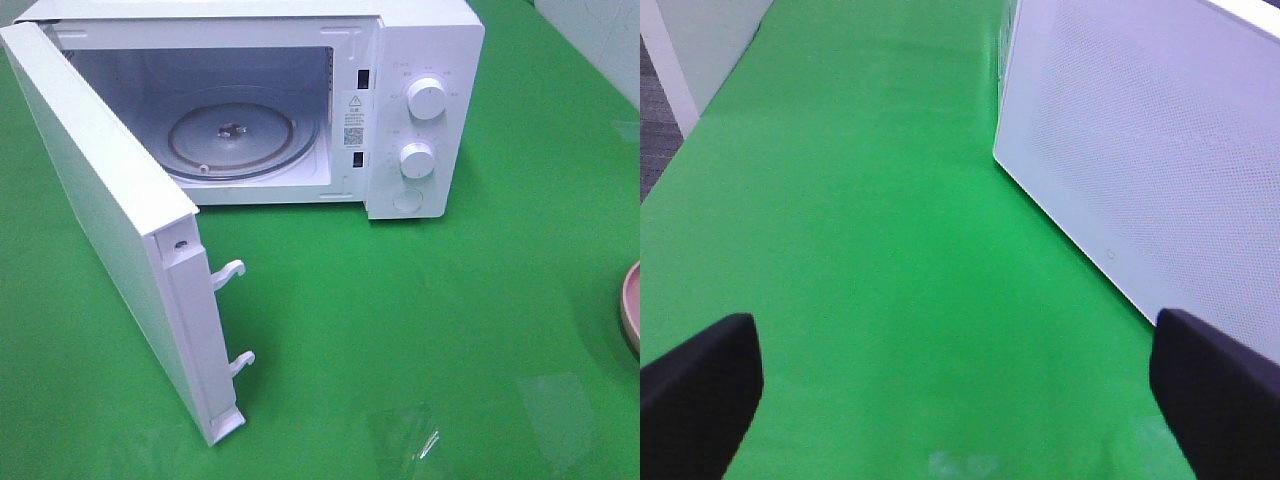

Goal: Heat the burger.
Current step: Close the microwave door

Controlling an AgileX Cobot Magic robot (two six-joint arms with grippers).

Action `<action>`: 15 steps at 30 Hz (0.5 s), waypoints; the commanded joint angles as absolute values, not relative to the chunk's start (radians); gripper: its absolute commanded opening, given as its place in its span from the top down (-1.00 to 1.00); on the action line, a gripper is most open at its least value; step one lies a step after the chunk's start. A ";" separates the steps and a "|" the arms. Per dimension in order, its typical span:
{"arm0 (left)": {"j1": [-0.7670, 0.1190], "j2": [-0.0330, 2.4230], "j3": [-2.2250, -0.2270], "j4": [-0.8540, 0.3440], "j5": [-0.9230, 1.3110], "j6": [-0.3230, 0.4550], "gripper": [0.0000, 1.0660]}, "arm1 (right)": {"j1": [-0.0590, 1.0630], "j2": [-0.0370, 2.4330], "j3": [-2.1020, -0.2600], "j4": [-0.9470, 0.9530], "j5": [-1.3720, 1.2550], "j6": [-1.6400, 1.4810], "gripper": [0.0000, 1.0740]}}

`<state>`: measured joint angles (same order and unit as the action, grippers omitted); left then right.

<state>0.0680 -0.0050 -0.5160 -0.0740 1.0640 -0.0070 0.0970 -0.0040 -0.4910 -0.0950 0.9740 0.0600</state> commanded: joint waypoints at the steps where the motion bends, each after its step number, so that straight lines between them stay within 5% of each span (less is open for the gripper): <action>1: 0.069 -0.021 -0.516 -0.076 1.066 -0.006 -0.88 | 0.094 -0.031 -0.491 -0.091 0.963 0.051 -0.42; 15: 0.069 -0.021 -0.516 -0.076 1.066 -0.006 -0.88 | 0.094 -0.031 -0.491 -0.091 0.963 0.051 -0.42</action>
